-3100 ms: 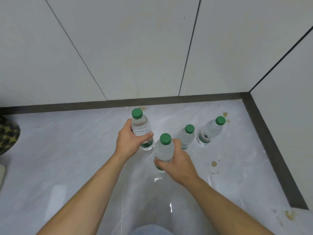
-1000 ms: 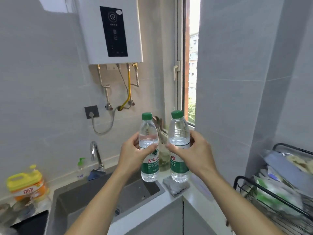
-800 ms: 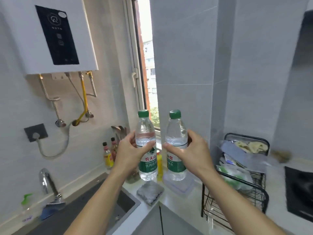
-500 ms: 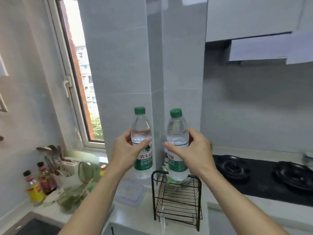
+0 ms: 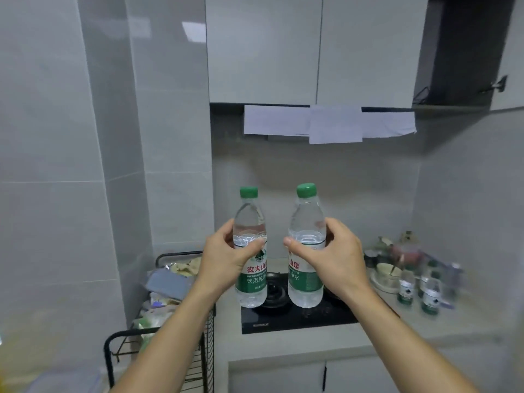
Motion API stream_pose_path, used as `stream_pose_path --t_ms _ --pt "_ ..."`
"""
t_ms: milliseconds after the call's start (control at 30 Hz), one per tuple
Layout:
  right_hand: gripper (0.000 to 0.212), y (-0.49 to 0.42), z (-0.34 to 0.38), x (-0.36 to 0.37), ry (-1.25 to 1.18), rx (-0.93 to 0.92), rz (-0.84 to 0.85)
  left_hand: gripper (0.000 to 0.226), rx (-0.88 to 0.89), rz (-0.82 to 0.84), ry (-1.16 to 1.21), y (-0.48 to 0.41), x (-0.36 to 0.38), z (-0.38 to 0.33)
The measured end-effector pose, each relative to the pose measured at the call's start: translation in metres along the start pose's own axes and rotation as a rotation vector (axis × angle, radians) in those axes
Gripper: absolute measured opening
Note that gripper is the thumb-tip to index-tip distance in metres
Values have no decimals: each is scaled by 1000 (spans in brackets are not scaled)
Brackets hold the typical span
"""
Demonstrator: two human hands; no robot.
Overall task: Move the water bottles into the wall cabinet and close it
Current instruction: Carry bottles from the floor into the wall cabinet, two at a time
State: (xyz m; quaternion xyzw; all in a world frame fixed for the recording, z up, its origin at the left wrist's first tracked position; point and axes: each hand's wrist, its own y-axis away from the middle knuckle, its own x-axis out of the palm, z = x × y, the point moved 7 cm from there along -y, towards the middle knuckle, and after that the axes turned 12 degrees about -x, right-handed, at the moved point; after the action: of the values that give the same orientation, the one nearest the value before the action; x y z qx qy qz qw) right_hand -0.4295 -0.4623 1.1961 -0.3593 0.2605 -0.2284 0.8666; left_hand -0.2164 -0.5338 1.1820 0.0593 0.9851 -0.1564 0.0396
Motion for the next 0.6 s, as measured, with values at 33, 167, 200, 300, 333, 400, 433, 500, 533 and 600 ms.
stream_pose_path --t_ms 33,167,200,300,333,400,433,500,533,600 --pt "41 -1 -6 -14 11 0 -10 33 7 15 4 -2 15 -2" --pt "40 -2 -27 -68 51 -12 -49 30 24 67 32 -7 74 -13" --pt "40 -2 -33 -81 58 -16 -57 30 27 78 45 -7 88 -16" --pt "42 0 -48 -118 74 -8 -71 29 45 112 69 -6 130 -23" --pt "43 0 -54 -130 77 -1 -76 29 50 124 76 -5 143 -25" --pt "44 1 -64 -152 93 15 -88 29 58 147 96 -5 169 -28" --pt "44 0 -69 -163 102 23 -97 29 60 156 102 -5 181 -30" --pt "43 -1 -77 -183 120 38 -118 29 58 179 108 -7 205 -33" --pt "42 -2 -81 -193 124 47 -128 30 56 194 116 -9 216 -35" --pt "41 -4 -90 -208 131 65 -147 30 59 221 124 -12 237 -38"
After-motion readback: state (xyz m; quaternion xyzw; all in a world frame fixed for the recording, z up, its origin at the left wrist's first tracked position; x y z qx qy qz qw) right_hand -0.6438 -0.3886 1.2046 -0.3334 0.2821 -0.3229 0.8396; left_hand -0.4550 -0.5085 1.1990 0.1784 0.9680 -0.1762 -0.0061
